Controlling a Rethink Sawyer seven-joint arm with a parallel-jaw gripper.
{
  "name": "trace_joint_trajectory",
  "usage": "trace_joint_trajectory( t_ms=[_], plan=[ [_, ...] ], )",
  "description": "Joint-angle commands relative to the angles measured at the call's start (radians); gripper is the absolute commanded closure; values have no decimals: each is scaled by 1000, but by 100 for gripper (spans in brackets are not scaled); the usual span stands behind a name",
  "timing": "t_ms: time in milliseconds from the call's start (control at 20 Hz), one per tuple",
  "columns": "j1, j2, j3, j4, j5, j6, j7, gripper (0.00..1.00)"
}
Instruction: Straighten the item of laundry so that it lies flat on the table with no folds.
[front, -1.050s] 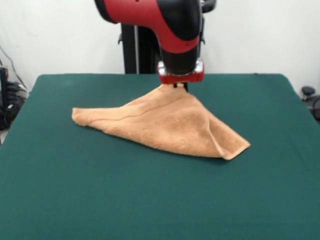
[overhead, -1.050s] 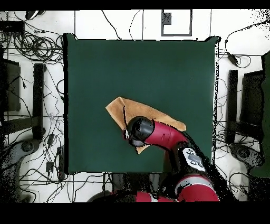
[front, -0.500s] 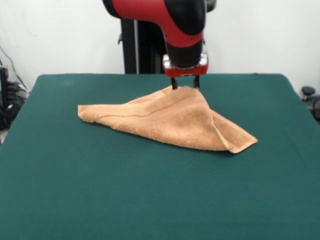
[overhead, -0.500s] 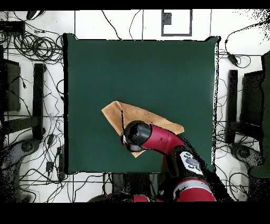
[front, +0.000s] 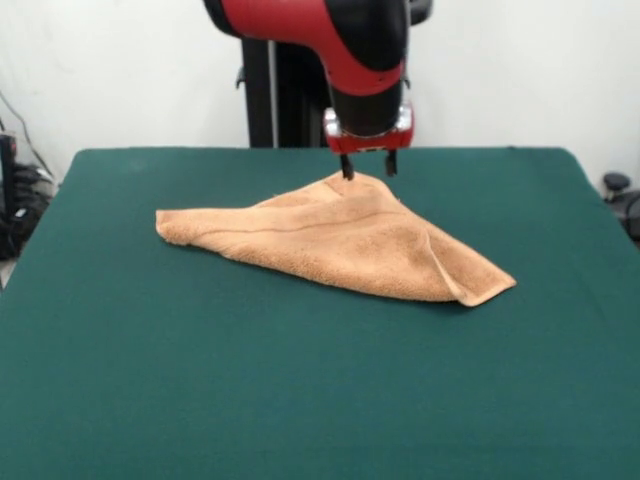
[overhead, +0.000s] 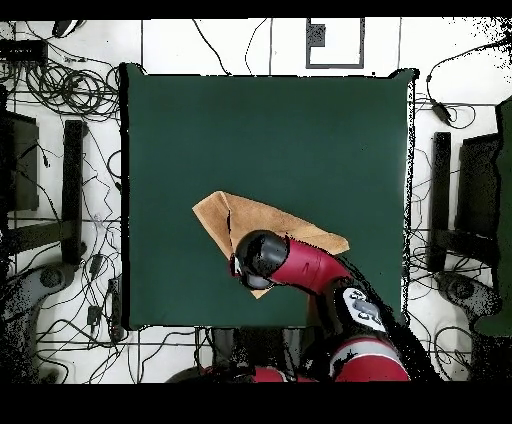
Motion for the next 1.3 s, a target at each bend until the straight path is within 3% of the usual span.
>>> trace_joint_trajectory(
  t_ms=[50, 200, 550, 1300],
  plan=[
    [3, 15, -1, -92, 6, 134, 166, 0],
    [0, 18, -27, -180, -9, 189, 157, 0],
    [10, 99, -62, -362, -59, 123, 138, 0],
    [19, 122, -72, -333, -29, 45, 194, 0]
  ],
)
